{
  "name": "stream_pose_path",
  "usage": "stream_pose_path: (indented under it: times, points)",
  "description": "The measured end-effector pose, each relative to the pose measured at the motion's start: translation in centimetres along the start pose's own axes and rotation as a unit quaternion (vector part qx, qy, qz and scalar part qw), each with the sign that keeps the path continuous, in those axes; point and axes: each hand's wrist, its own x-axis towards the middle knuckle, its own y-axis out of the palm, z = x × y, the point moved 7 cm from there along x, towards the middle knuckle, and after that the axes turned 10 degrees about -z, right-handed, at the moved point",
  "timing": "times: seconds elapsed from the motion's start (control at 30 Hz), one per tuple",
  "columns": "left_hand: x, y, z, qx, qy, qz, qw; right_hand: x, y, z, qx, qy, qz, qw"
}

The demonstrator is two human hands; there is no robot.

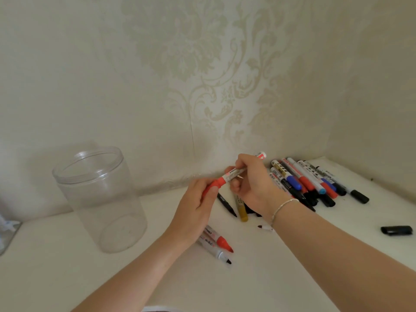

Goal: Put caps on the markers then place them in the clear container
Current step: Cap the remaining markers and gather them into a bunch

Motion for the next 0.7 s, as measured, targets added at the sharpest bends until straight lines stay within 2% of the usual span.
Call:
stream_pose_path:
  times: [0.2, 0.37, 0.43, 0.5, 0.57, 0.63, 0.7]
  points:
    - [0.8, 2.3, -1.5, -0.090, -0.047, 0.049, 0.994, -0.3, -0.5, 1.0, 0.006, -0.022, 0.051, 0.998]
    - [1.8, 2.4, -2.9, -0.085, -0.035, 0.042, 0.995, -0.7, -0.6, 1.7, -0.003, -0.016, 0.072, 0.997]
    - [2.1, 2.4, -2.9, -0.096, -0.049, 0.041, 0.993, -0.4, -1.6, 2.5, 0.002, -0.028, 0.040, 0.999]
    - [2.5, 2.2, -2.7, -0.101, -0.062, 0.035, 0.992, 0.1, -3.8, 4.3, -0.025, -0.096, -0.050, 0.994]
    - [2.9, 2.1, -2.6, -0.091, -0.069, 0.022, 0.993, 0.0, -5.3, 6.7, -0.151, -0.214, -0.120, 0.958]
    - [3.4, 2.3, -2.7, -0.057, -0.077, -0.001, 0.995, -0.8, -4.7, 7.8, -0.366, -0.320, -0.123, 0.865]
    - [4.2, 2.4, -3.0, -0.012, -0.082, -0.047, 0.995, -1.5, -3.6, 7.4, -0.500, -0.353, -0.109, 0.783]
